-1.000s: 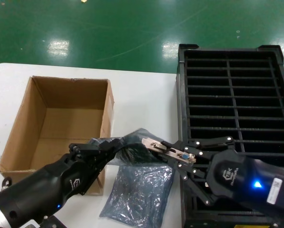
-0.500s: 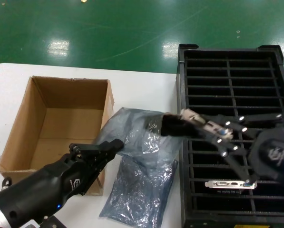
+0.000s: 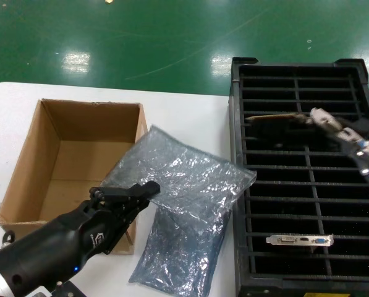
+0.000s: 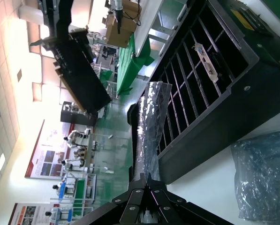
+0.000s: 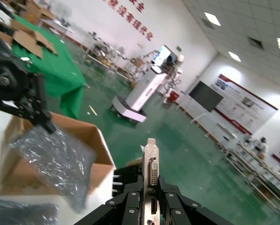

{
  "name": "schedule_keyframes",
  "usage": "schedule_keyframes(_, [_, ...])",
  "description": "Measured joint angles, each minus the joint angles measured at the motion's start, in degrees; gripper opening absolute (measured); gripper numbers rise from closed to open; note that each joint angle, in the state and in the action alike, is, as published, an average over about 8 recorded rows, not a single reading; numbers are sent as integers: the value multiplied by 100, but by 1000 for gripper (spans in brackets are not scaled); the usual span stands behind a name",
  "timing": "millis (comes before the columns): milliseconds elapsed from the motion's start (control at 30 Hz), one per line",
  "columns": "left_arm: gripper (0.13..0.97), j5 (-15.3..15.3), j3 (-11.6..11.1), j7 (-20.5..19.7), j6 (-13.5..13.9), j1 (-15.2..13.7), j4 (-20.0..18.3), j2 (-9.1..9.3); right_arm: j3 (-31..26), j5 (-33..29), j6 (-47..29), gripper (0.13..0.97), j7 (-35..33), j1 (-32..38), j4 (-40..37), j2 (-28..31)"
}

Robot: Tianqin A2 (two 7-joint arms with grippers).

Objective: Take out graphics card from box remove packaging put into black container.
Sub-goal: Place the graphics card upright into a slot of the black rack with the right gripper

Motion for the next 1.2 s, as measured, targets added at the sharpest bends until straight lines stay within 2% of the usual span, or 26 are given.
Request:
schedule_keyframes(200, [139, 0, 0, 0, 0, 0, 0, 0, 574, 73, -164, 187, -66, -195, -146, 86])
schedule_keyframes(367, [139, 0, 0, 0, 0, 0, 0, 0, 476, -37, -335, 187, -464, -54, -442, 206])
schedule_keyframes(500, [139, 0, 0, 0, 0, 0, 0, 0, -31, -194, -503, 187, -800, 332, -758, 327])
schedule_keyframes(633, [139, 0, 0, 0, 0, 0, 0, 0, -688, -405, -667, 187, -834, 851, -1000, 452])
schedule_keyframes(967, [139, 0, 0, 0, 0, 0, 0, 0, -2242, -1339, -1125, 187, -39, 2155, -1275, 505])
schedule_keyframes(1200, [139, 0, 0, 0, 0, 0, 0, 0, -2934, -1984, -1417, 187, 449, 2854, -1479, 328])
